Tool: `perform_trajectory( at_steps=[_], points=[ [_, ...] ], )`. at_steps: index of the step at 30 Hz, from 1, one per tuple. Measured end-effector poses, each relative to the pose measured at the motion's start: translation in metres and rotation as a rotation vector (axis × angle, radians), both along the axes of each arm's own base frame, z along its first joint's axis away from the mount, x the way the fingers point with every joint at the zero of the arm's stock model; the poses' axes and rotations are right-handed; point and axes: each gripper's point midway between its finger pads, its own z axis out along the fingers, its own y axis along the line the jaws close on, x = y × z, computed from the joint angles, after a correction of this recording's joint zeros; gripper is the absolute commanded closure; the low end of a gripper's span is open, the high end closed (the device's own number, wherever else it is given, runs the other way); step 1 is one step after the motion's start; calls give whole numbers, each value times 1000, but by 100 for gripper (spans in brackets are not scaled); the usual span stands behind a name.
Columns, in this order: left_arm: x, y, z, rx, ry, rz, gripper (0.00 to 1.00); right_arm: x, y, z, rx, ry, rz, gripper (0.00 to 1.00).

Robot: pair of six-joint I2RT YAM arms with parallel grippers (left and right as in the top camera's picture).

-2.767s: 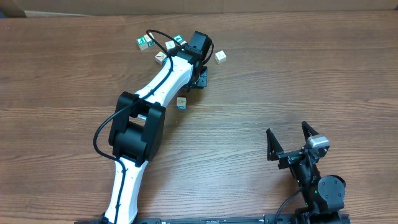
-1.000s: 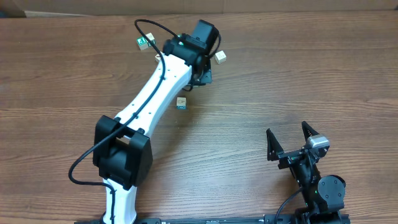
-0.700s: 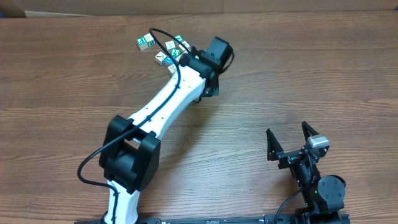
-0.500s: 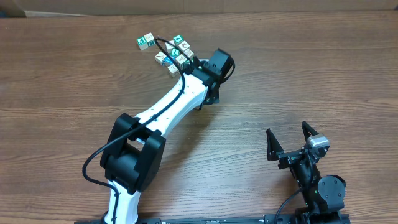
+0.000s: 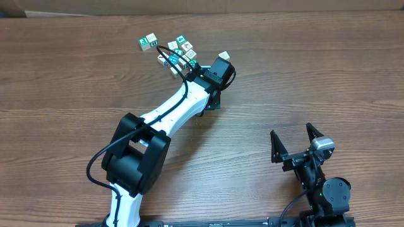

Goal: Form a horizontal line

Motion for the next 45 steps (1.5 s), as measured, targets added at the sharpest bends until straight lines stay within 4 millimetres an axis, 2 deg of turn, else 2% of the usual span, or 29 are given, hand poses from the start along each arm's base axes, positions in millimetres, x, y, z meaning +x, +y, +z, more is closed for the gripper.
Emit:
perform_trajectory(
  at_steps=[5,8,12,16,18,21,23,26,30,32,33,36,45],
  points=[
    [2,-1,-2,-8,-12,0,66,0,0,0,0,0,0,0],
    [2,-2,-4,-10,-16,-1,61,0,0,0,0,0,0,0],
    [12,-7,-1,-24,-57,-26,62,0,0,0,-1,0,0,0],
    [13,-3,0,11,-64,-45,62,0,0,0,-1,-1,0,0],
    [13,0,4,34,-59,-54,67,0,0,0,0,1,0,0],
    [23,-6,18,20,-91,-67,96,0,0,0,0,0,0,0],
    [32,-15,28,-12,-128,-76,96,0,0,0,0,0,0,0],
    [37,-21,33,-38,-147,-77,96,0,0,0,0,0,0,0],
    [40,-25,24,-52,-141,-77,96,0,0,0,0,0,0,0],
    [40,-27,9,-46,-120,-77,96,0,0,0,0,0,0,0],
    [38,-26,-7,-33,-90,-78,95,0,0,0,0,0,0,0],
    [36,-24,-19,-24,-69,-75,96,0,0,0,0,1,0,0],
    [33,-17,-24,-12,-40,-60,96,0,0,0,0,0,0,0]
  ],
)
